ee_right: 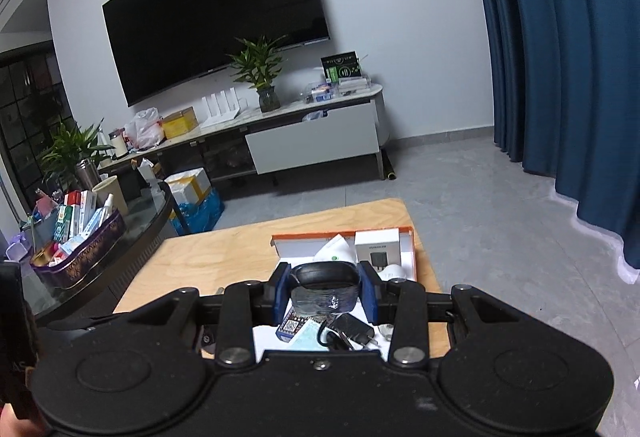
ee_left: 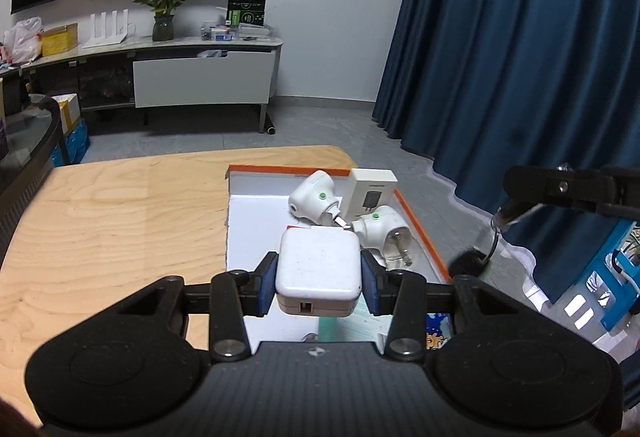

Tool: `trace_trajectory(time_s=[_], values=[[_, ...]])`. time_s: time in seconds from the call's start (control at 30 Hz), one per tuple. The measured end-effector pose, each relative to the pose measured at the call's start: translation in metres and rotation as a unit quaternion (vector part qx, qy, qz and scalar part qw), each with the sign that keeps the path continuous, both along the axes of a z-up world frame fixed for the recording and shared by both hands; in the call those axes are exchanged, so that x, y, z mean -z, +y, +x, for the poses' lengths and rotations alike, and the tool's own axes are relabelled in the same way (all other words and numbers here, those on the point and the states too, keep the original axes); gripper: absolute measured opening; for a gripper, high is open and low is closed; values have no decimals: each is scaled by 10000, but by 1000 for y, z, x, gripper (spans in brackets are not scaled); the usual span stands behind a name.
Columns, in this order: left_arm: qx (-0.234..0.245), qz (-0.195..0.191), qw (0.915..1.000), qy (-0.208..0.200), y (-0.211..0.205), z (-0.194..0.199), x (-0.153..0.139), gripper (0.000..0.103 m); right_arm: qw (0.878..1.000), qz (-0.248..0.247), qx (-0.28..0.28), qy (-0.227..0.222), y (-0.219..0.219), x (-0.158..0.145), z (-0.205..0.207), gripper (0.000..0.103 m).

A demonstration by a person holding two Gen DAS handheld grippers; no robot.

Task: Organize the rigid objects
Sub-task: 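Carry the white charger in the left tool and key fob in the right tool over the tray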

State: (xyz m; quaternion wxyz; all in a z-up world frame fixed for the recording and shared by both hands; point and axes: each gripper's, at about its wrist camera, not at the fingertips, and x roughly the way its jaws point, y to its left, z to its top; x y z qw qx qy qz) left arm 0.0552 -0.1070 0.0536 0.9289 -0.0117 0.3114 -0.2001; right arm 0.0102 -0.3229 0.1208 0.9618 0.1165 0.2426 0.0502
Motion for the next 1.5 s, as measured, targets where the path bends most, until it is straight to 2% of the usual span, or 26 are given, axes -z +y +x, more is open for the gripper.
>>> trace_trajectory(time_s=[0.53,1.03,1.5], values=[[-101,374,9992,39,-7,2,-4,43,10000,31,-45,-4,0,0,1,44],[-89,356,9993,5,-9,12,-11,43,10000,-2,-27,17,-2,6,11,44],[-142,331,9992,182,-4,35,-11,43,9999,-26,31,99,-9,12,31,44]])
